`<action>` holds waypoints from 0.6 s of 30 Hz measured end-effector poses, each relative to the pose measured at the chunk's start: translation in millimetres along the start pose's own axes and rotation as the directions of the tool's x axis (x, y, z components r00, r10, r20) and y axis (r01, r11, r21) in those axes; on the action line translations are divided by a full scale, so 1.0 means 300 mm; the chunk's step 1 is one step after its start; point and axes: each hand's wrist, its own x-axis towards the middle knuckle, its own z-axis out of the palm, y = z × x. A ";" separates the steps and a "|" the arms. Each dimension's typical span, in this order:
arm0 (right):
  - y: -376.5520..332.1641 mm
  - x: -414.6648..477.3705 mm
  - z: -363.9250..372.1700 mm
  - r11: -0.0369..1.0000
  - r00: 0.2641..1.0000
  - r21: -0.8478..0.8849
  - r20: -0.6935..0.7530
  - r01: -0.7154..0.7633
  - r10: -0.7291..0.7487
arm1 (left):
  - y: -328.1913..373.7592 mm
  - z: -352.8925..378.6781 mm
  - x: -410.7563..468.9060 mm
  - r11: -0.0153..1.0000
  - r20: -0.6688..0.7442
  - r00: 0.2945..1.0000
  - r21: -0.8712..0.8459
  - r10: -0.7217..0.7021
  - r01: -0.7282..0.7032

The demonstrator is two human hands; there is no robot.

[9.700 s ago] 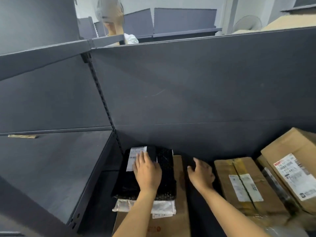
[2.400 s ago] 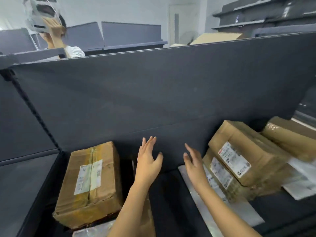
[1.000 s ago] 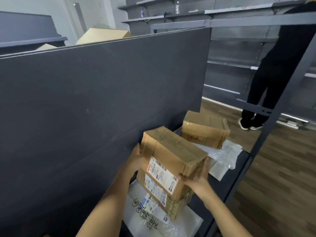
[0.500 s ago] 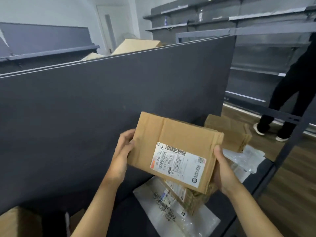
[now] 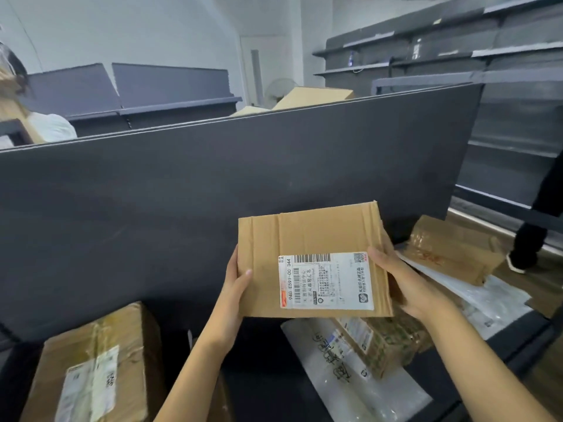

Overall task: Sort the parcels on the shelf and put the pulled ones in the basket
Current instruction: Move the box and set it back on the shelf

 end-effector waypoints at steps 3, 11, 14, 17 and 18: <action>-0.049 0.030 0.037 0.997 0.999 -0.073 -0.043 0.008 -0.011 | 0.038 -0.044 -0.022 0.999 -0.017 1.000 0.041 0.025 -0.024; -0.152 0.017 0.115 0.924 0.926 0.058 0.039 -0.377 0.376 | 0.131 -0.133 -0.020 0.971 -0.068 0.980 -0.164 -0.188 0.175; -0.129 0.035 0.127 0.923 0.925 0.059 0.039 -0.380 0.378 | 0.105 -0.124 -0.025 0.925 -0.116 0.949 -0.286 -0.292 0.250; -0.098 0.039 0.146 0.940 0.946 0.115 -0.003 -0.320 0.323 | 0.061 -0.119 -0.045 0.884 -0.198 0.907 -0.373 -0.372 0.281; -0.085 0.045 0.151 0.948 0.957 0.156 -0.042 -0.277 0.286 | 0.047 -0.118 -0.051 0.871 -0.226 0.893 -0.407 -0.389 0.276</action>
